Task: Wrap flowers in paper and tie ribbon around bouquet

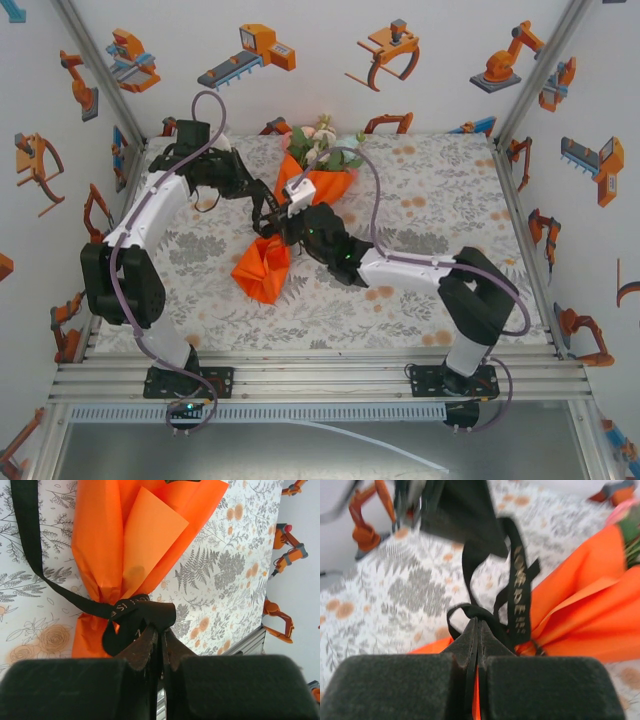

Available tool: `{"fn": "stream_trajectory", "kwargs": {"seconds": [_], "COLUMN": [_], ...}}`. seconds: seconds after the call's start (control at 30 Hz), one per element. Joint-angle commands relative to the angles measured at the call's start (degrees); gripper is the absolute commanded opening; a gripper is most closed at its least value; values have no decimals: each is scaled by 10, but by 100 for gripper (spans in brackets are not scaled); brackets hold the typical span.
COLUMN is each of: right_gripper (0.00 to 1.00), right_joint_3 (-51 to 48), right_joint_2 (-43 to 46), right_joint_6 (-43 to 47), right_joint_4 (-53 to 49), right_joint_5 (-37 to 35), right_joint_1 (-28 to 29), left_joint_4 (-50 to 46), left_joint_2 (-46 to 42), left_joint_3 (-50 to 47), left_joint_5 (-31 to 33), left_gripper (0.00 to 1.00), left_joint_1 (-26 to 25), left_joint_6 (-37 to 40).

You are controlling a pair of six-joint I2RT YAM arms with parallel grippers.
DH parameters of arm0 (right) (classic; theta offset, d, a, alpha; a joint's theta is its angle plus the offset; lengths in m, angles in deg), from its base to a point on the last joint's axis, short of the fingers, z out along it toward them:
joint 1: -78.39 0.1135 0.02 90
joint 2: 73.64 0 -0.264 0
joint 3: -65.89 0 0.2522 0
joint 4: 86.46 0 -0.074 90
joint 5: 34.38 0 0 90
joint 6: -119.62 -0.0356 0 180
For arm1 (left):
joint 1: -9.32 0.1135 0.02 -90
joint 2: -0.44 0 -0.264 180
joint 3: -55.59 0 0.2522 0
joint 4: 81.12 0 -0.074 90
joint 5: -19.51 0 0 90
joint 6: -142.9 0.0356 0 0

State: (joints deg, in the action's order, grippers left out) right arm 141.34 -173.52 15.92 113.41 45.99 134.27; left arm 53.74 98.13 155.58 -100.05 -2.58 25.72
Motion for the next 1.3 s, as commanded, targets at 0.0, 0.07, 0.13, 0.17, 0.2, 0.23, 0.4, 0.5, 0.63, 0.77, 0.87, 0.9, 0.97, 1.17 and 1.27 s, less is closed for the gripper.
{"fn": "stream_trajectory", "kwargs": {"seconds": [0.0,0.07,0.13,0.17,0.2,0.23,0.4,0.5,0.63,0.77,0.87,0.9,0.97,1.17,1.27], "right_gripper": [0,0,0,0,0,0,0,0,0,0,0,0,0,0,0], "right_joint_3": [3,12,14,12,7,0,-45,-60,-60,-57,-57,-60,-71,-110,-119], "right_joint_2": [-25,-30,-26,-22,-16,-10,10,17,25,29,32,34,39,47,47], "right_joint_6": [-28,-29,-27,-26,-23,-21,-21,-20,-1,21,31,35,41,48,48], "right_joint_4": [9,-3,-21,-29,-37,-44,-51,-54,-59,-61,-61,-59,-49,-26,-17], "right_joint_5": [17,26,19,11,4,-5,-20,-9,-27,-48,-41,-37,-31,-8,-5], "right_joint_1": [7,8,8,8,8,8,8,7,6,6,6,6,6,2,0], "left_joint_4": [-33,-66,-99,-108,-113,-116,-120,-120,-123,-142,-145,-141,-148,-256,-258], "left_joint_2": [-6,-10,-19,-24,-29,-35,-50,-54,-58,-59,-57,-53,-31,105,148], "left_joint_3": [14,21,25,22,16,10,-31,-53,-47,-5,30,41,74,224,243], "left_joint_5": [-15,21,70,89,106,118,188,206,207,225,168,119,58,103,92], "left_gripper": [11,11,12,12,13,15,23,31,37,49,51,51,51,49,48], "left_joint_1": [3,3,3,3,3,3,3,3,5,8,6,1,-18,-122,-128], "left_joint_6": [55,93,130,142,151,159,146,137,131,137,160,177,208,329,342]}}
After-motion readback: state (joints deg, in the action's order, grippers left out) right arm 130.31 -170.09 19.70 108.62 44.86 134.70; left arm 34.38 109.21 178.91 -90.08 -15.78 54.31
